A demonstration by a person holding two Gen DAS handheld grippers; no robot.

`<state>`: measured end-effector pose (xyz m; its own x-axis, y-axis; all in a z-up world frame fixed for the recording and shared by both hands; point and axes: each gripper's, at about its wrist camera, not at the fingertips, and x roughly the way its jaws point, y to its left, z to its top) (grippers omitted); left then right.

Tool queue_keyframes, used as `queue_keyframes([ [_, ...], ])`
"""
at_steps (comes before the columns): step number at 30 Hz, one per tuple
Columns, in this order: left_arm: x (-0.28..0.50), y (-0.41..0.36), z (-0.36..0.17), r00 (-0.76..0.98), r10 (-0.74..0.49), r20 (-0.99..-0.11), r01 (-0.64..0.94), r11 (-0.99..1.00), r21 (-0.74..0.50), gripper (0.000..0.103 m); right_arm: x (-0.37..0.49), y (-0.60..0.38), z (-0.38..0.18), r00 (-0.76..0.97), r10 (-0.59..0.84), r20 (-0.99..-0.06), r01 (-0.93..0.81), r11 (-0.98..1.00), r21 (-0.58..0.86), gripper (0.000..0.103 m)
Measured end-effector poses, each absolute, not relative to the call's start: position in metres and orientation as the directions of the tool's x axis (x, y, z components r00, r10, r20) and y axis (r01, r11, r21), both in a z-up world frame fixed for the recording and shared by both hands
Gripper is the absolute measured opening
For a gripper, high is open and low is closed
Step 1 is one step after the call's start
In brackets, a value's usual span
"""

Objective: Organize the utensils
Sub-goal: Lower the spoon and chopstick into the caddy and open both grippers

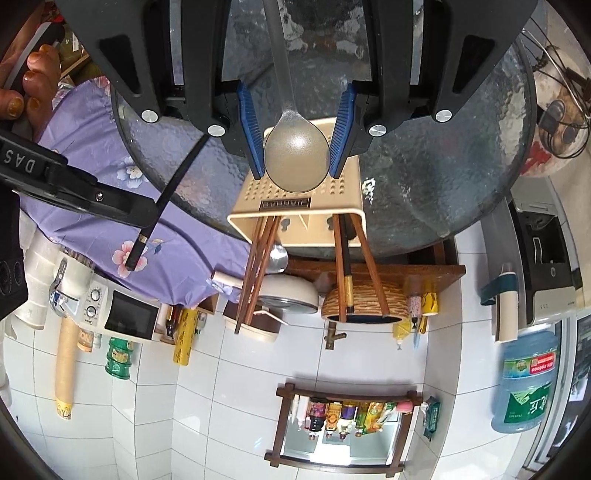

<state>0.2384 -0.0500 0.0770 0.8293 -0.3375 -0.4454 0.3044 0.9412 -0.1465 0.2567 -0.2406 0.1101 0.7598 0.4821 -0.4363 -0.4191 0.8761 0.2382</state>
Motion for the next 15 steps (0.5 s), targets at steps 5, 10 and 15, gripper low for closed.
queue_keyframes([
  [5, 0.249, -0.051, 0.089, 0.839, -0.336, -0.429, 0.305, 0.942, -0.141, 0.035, 0.268, -0.237, 0.131, 0.756, 0.5, -0.422, -0.444, 0.866, 0.229, 0.008],
  [10, 0.271, -0.047, 0.122, 0.851, -0.341, -0.4, 0.306, 0.94, -0.149, 0.035, 0.284, -0.24, 0.162, 0.756, 0.516, -0.402, -0.46, 0.857, 0.234, 0.008],
  [15, 0.302, -0.041, 0.17, 0.898, -0.305, -0.318, 0.262, 0.95, -0.171, 0.035, 0.304, -0.247, 0.213, 0.796, 0.504, -0.337, -0.447, 0.863, 0.234, 0.008],
])
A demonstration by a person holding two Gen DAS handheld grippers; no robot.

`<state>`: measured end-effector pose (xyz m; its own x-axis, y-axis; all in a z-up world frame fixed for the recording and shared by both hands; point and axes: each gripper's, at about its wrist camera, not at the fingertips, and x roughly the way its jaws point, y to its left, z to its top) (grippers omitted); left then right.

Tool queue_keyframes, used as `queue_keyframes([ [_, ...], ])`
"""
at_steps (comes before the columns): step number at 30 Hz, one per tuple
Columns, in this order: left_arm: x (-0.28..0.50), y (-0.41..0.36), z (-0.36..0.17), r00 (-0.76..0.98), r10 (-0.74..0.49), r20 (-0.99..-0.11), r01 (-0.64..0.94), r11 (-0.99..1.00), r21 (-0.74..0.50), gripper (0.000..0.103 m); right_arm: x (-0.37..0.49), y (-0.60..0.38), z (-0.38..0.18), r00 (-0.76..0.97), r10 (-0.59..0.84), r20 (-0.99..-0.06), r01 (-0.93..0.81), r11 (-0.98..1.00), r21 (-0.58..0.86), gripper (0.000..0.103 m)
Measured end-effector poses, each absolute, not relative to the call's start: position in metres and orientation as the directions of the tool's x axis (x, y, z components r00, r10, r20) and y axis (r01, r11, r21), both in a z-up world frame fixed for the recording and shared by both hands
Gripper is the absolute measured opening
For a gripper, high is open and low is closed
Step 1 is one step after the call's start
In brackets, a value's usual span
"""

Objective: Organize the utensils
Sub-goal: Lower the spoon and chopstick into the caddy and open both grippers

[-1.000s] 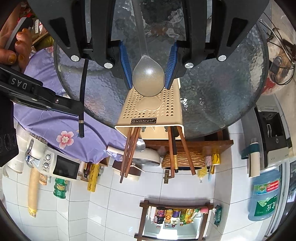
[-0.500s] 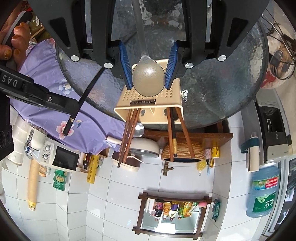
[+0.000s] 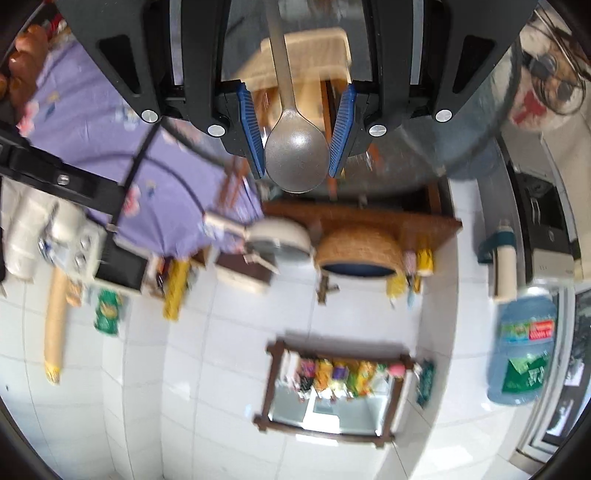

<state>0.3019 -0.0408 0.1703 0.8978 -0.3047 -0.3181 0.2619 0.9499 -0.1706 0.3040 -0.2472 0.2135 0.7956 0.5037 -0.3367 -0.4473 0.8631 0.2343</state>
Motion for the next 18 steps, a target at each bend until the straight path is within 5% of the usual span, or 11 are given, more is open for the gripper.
queue_keyframes([
  [8, 0.348, -0.065, 0.189, 0.977, -0.14, -0.162, 0.127, 0.988, -0.087, 0.035, 0.342, -0.241, 0.257, 0.877, 0.401, -0.265, -0.376, 0.916, 0.142, 0.008],
  [18, 0.368, -0.077, 0.133, 0.976, -0.092, -0.196, 0.082, 0.995, -0.059, 0.035, 0.371, -0.235, 0.196, 0.872, 0.376, -0.313, -0.349, 0.927, 0.141, 0.008],
])
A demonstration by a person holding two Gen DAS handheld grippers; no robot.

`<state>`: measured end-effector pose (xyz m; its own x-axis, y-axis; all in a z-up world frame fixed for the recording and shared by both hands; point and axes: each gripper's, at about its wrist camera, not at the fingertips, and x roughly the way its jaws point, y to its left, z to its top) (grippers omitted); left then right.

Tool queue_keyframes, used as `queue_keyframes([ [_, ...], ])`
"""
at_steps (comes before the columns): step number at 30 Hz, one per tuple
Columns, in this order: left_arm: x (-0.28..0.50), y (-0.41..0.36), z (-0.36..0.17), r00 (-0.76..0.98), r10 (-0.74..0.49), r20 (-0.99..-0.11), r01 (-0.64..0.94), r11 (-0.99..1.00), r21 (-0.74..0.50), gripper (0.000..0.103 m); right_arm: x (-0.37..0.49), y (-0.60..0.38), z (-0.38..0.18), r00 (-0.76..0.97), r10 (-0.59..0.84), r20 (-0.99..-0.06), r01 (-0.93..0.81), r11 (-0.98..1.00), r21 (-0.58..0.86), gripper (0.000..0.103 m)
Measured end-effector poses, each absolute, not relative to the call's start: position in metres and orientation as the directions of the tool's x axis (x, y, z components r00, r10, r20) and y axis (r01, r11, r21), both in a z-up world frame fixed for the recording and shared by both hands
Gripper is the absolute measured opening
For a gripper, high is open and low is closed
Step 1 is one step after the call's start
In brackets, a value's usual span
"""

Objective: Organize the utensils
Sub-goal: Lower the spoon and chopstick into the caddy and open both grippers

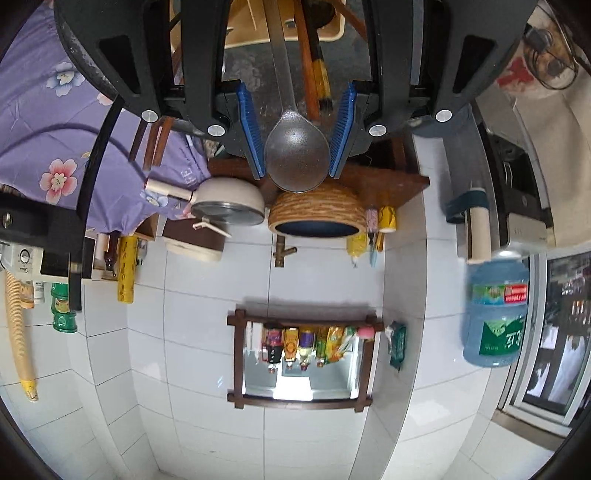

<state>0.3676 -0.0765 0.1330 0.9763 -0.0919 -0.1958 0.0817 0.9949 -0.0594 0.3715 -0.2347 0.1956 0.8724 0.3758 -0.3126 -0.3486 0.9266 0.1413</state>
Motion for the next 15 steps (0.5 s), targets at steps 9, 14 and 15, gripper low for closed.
queue_keyframes([
  [9, 0.356, -0.081, 0.102, 0.962, -0.109, -0.249, 0.107, 0.994, -0.021, 0.035, 0.375, -0.234, 0.146, 0.84, 0.382, -0.385, -0.346, 0.924, 0.162, 0.008],
  [14, 0.349, -0.082, 0.085, 0.948, -0.127, -0.291, 0.132, 0.991, -0.003, 0.035, 0.377, -0.236, 0.127, 0.823, 0.384, -0.42, -0.342, 0.923, 0.174, 0.008],
  [15, 0.349, -0.082, 0.083, 0.946, -0.132, -0.297, 0.138, 0.99, 0.0, 0.035, 0.377, -0.236, 0.124, 0.82, 0.383, -0.424, -0.34, 0.924, 0.178, 0.008],
])
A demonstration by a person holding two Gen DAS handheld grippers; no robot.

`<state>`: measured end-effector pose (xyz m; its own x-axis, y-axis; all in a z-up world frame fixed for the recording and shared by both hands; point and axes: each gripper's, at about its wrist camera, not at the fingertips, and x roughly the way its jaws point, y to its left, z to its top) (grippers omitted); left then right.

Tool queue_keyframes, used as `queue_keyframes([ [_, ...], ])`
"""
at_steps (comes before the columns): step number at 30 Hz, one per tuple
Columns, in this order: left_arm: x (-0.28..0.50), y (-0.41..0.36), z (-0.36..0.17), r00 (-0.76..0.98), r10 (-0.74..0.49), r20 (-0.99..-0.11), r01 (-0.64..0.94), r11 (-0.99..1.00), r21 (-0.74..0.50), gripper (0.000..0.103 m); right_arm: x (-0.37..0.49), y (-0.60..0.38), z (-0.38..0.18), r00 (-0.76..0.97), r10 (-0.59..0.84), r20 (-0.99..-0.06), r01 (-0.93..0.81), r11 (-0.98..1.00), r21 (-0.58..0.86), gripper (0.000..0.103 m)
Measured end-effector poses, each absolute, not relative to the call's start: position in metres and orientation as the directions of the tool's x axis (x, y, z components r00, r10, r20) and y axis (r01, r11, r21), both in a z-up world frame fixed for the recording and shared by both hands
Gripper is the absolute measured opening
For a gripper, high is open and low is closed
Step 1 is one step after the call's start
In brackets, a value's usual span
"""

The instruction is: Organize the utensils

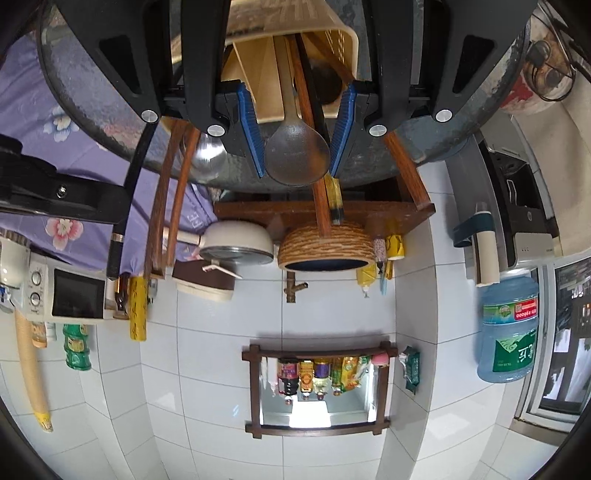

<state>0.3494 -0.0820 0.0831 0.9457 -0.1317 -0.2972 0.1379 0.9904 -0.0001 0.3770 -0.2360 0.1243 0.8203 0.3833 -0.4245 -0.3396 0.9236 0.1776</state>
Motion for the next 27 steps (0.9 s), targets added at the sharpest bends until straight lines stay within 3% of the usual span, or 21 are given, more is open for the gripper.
queue_keyframes([
  [5, 0.346, -0.082, 0.076, 0.935, -0.143, -0.326, 0.154, 0.988, 0.009, 0.035, 0.381, -0.24, 0.114, 0.82, 0.366, -0.441, -0.316, 0.93, 0.187, 0.009],
  [6, 0.344, -0.081, 0.076, 0.933, -0.149, -0.326, 0.16, 0.987, 0.006, 0.036, 0.381, -0.241, 0.113, 0.819, 0.363, -0.444, -0.311, 0.932, 0.188, 0.014],
  [7, 0.342, -0.081, 0.077, 0.934, -0.151, -0.324, 0.161, 0.987, 0.006, 0.042, 0.381, -0.242, 0.112, 0.818, 0.365, -0.445, -0.312, 0.931, 0.191, 0.02],
  [9, 0.334, -0.08, 0.079, 0.937, -0.156, -0.314, 0.167, 0.986, 0.01, 0.051, 0.377, -0.244, 0.113, 0.828, 0.364, -0.428, -0.306, 0.931, 0.199, 0.056],
  [14, 0.307, -0.073, 0.088, 0.95, -0.165, -0.264, 0.172, 0.985, 0.005, 0.078, 0.361, -0.249, 0.124, 0.856, 0.346, -0.384, -0.298, 0.937, 0.18, 0.058],
  [16, 0.29, -0.065, 0.092, 0.953, -0.181, -0.242, 0.181, 0.983, -0.022, 0.092, 0.349, -0.253, 0.128, 0.868, 0.336, -0.365, -0.292, 0.941, 0.171, 0.07],
  [18, 0.271, -0.058, 0.095, 0.958, -0.187, -0.219, 0.185, 0.982, -0.028, 0.096, 0.333, -0.256, 0.128, 0.883, 0.32, -0.344, -0.281, 0.947, 0.157, 0.084],
  [21, 0.242, -0.052, 0.096, 0.958, -0.205, -0.2, 0.207, 0.978, -0.014, 0.096, 0.3, -0.255, 0.121, 0.897, 0.311, -0.313, -0.288, 0.95, 0.12, 0.094],
  [27, 0.185, -0.042, 0.079, 0.954, -0.215, -0.208, 0.222, 0.975, 0.009, 0.096, 0.232, -0.251, 0.088, 0.906, 0.313, -0.285, -0.296, 0.95, 0.103, 0.097],
])
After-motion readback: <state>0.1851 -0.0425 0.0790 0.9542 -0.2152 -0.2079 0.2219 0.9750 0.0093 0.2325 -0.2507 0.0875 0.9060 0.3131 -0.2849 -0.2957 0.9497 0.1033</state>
